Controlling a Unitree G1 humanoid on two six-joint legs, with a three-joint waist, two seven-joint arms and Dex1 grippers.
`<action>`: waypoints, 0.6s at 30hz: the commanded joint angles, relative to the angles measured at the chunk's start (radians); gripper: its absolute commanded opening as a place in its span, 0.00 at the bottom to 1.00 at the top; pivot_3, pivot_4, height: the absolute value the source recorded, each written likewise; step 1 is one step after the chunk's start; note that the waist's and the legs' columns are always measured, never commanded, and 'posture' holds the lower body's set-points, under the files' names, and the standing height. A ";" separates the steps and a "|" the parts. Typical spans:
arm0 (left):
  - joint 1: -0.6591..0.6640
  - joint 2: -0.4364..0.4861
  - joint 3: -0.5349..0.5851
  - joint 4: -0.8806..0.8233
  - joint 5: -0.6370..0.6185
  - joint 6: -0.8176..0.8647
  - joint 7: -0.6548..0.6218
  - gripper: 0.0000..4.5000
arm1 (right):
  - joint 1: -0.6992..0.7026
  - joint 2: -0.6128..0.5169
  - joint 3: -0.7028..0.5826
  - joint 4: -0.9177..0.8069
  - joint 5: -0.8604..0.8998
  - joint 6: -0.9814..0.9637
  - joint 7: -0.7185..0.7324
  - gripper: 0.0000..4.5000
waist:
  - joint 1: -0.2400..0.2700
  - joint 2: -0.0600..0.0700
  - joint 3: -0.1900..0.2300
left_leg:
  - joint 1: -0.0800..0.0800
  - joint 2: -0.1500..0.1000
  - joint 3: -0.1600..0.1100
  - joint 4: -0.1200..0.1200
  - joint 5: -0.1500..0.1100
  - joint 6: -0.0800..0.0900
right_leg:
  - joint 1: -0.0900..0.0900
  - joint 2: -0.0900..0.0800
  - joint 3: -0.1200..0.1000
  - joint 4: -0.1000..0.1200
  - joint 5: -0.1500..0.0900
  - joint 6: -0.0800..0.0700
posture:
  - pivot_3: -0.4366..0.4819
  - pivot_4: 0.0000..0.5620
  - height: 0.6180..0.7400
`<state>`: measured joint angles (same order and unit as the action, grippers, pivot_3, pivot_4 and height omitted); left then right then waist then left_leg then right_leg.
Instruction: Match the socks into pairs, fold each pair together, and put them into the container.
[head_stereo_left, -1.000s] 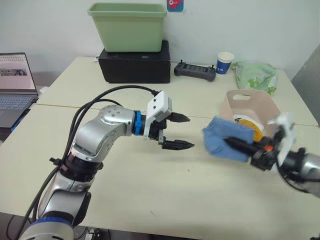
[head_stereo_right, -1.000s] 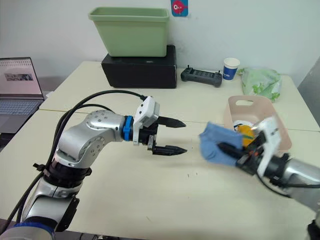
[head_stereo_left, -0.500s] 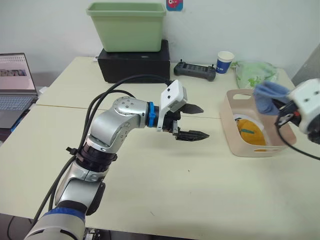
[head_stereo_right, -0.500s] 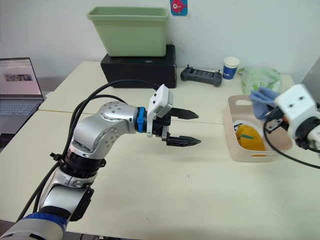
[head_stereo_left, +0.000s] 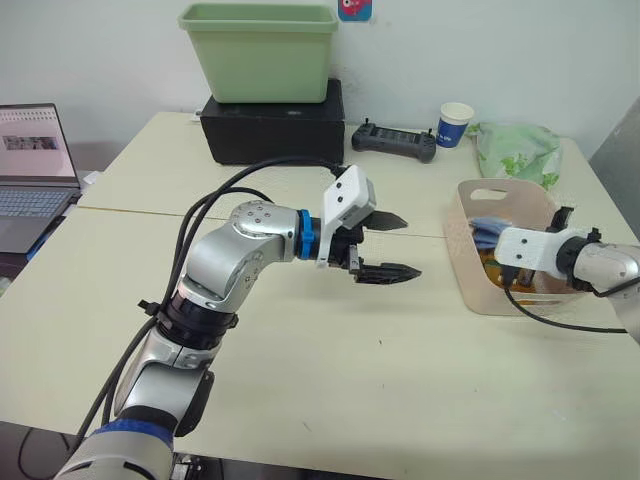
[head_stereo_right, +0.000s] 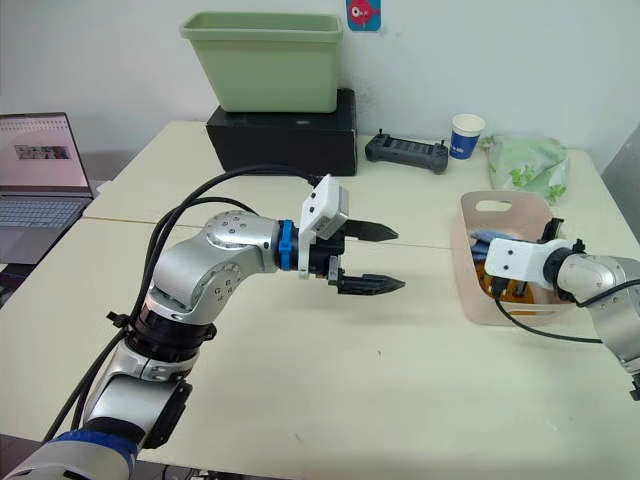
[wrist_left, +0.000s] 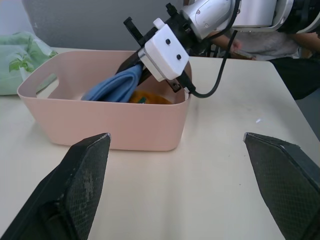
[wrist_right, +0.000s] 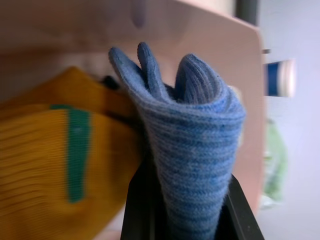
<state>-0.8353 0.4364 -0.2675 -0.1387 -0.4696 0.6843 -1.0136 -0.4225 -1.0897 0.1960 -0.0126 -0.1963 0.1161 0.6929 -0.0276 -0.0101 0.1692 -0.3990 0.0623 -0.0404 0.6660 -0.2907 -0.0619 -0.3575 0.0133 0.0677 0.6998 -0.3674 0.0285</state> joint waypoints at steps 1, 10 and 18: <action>-0.004 0.001 0.014 -0.030 0.013 -0.032 0.003 1.00 | -0.024 -0.026 -0.060 -0.022 0.033 0.019 0.087 0.20 | 0.000 0.000 0.000 | 0.000 0.000 0.000 0.000 0.000 0.000 | 0.000 0.000 0.000 0.000 0.000 0.000 | 0.48 0.27 0.84; -0.007 -0.006 0.013 -0.011 0.028 -0.046 -0.002 1.00 | -0.003 -0.119 -0.179 -0.110 0.168 0.174 0.327 0.81 | 0.001 0.000 0.000 | 0.000 0.000 0.000 0.000 0.000 0.000 | 0.000 0.000 0.000 0.000 0.000 0.000 | 0.48 0.27 0.84; 0.023 0.022 0.023 -0.026 0.039 -0.046 0.003 1.00 | 0.072 -0.128 -0.335 -0.217 0.233 0.307 0.323 0.81 | 0.000 0.000 0.000 | 0.001 0.000 0.000 0.001 0.000 0.000 | 0.001 0.000 -0.001 0.001 0.000 0.000 | 0.48 0.27 0.84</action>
<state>-0.8156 0.4458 -0.2681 -0.1338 -0.4350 0.6472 -1.0139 -0.3570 -1.2107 -0.0756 -0.2008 0.0268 0.4012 1.0324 -0.0275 -0.0100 0.1693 -0.3982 0.0621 -0.0407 0.6672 -0.2908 -0.0618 -0.3561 0.0128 0.0672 0.7013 -0.3674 0.0285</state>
